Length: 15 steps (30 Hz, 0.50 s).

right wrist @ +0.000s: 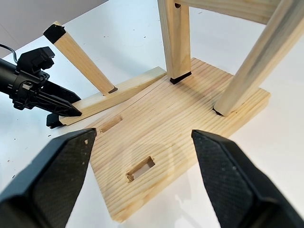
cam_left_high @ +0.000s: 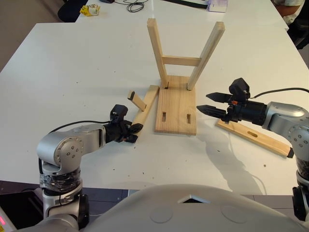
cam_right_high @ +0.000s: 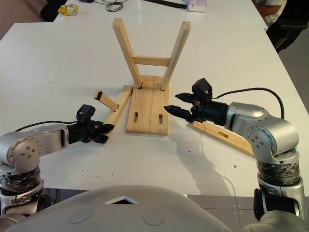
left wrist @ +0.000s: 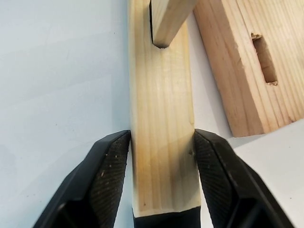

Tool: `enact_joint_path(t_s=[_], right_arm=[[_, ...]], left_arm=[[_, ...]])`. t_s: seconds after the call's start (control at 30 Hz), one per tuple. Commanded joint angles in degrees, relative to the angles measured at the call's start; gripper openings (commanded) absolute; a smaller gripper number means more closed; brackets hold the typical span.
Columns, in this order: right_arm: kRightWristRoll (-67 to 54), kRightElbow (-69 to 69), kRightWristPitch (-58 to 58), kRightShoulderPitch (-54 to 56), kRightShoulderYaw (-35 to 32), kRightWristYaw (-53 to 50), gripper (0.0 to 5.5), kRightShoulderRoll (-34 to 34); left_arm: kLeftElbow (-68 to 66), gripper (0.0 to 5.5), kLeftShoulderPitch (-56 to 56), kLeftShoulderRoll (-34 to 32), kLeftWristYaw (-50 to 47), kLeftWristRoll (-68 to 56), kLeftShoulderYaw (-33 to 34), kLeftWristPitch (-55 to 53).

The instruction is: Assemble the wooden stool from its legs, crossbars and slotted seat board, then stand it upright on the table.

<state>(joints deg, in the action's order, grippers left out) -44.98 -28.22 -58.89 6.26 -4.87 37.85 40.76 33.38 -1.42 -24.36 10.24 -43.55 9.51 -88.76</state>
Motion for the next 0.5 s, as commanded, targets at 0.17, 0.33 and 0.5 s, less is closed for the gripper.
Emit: enact_joint_path(t_s=[0.17,0.33,0.5], right_arm=[[-0.5,0.1,-0.1,0.7,-0.8,0.0,3.72,0.3],[-0.3,0.6,0.1,0.6,-1.3,0.6,3.72,1.0],[-0.1,2.8,0.2,2.8,-1.4,2.3,3.72,2.0]], left_arm=[[-4.3,2.18,-1.0,-4.4,2.2,4.6,0.2,6.2],[-8.1,2.11,-5.9,-6.2,3.2,5.3,5.9,8.3],[-10.4,2.05,-14.4,-4.4,4.5,3.0,13.8,13.0]])
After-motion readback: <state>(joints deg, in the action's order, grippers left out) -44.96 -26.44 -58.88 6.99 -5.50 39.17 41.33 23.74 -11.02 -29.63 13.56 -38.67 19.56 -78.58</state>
